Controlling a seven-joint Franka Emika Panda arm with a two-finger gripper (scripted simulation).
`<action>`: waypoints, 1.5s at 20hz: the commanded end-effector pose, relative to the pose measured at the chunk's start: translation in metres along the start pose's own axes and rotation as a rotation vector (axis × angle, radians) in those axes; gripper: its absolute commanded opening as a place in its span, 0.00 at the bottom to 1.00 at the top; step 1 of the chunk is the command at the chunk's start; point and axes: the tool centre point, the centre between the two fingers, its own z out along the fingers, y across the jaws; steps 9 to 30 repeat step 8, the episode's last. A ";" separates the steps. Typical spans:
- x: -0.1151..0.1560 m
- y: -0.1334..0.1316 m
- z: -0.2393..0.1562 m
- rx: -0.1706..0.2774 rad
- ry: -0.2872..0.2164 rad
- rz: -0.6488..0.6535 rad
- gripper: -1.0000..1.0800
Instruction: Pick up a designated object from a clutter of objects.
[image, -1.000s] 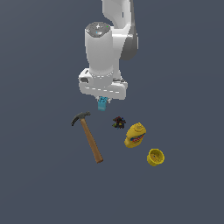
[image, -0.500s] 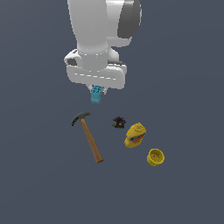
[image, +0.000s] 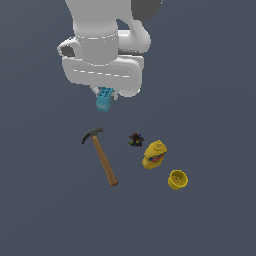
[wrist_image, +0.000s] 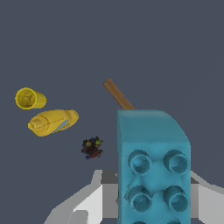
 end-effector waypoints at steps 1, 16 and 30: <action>0.004 0.000 -0.008 0.000 0.000 0.000 0.00; 0.008 0.001 -0.015 0.000 0.000 0.000 0.00; 0.008 0.001 -0.015 0.000 0.000 0.000 0.00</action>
